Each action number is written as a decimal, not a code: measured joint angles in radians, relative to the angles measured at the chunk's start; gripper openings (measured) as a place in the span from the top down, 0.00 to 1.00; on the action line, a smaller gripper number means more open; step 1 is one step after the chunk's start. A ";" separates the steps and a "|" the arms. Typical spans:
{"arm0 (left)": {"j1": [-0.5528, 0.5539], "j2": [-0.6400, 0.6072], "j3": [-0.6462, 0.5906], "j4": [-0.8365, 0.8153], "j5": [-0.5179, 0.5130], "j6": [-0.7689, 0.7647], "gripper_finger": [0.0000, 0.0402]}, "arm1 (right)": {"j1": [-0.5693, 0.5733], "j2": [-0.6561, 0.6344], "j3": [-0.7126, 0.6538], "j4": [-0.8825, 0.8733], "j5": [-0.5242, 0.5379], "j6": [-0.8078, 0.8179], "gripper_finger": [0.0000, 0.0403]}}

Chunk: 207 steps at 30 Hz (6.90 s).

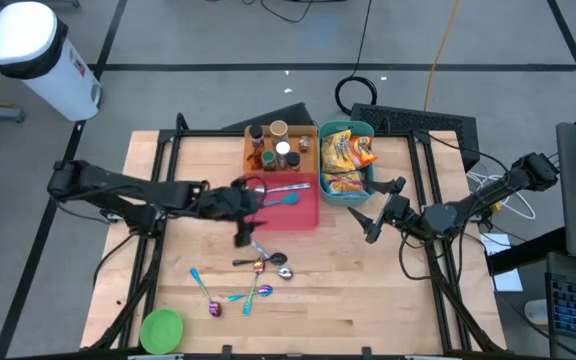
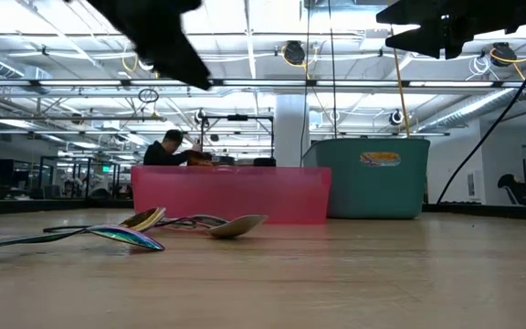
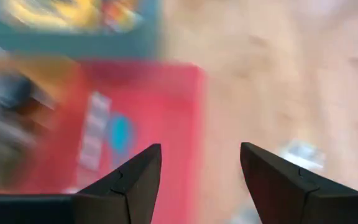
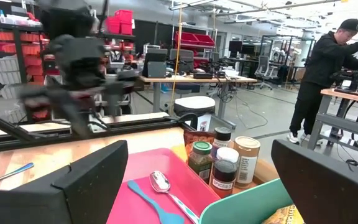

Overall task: Pick & Place Food Item
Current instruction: Put the bottom left blue spoon into the red bin

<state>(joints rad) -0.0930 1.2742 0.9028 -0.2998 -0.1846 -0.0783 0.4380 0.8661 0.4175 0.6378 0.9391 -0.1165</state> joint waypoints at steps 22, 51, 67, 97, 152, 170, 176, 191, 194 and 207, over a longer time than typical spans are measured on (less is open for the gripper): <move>-0.673 -0.030 -0.180 -0.442 0.076 -1.865 0.43 | 0.000 0.000 0.000 0.032 -0.055 0.048 0.03; -0.616 -0.031 -0.454 -0.074 0.051 -1.958 0.43 | 0.000 0.000 0.000 0.042 -0.054 0.046 0.03; -0.388 -0.059 -0.409 0.106 0.090 -1.290 0.43 | 0.000 0.000 0.000 0.046 -0.054 0.049 0.03; -0.486 0.557 0.127 -0.482 0.377 -1.265 0.50 | 0.002 0.000 0.000 0.061 -0.055 0.051 0.03; 0.183 0.120 0.122 0.074 0.086 0.205 0.99 | 0.002 0.000 0.000 0.061 -0.053 0.052 0.03; 0.250 0.313 0.122 0.225 0.142 0.296 0.98 | 0.001 0.000 0.000 0.036 -0.050 0.051 0.03; 0.251 0.351 0.122 0.216 0.153 0.299 0.97 | 0.001 0.000 0.000 0.032 -0.050 0.055 0.03; 0.251 0.407 0.123 0.203 0.137 0.313 0.94 | 0.000 0.000 0.000 0.031 -0.053 0.050 0.03; 0.251 0.408 0.122 0.197 0.097 0.308 0.94 | 0.000 0.000 0.000 0.032 -0.051 0.056 0.03; 0.251 0.408 0.122 0.199 0.026 0.286 0.93 | 0.002 0.000 0.000 0.016 -0.054 0.132 0.03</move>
<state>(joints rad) 0.1585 1.6821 1.0248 -0.1004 -0.1584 0.2073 0.4397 0.8665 0.4171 0.6534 0.8854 0.0151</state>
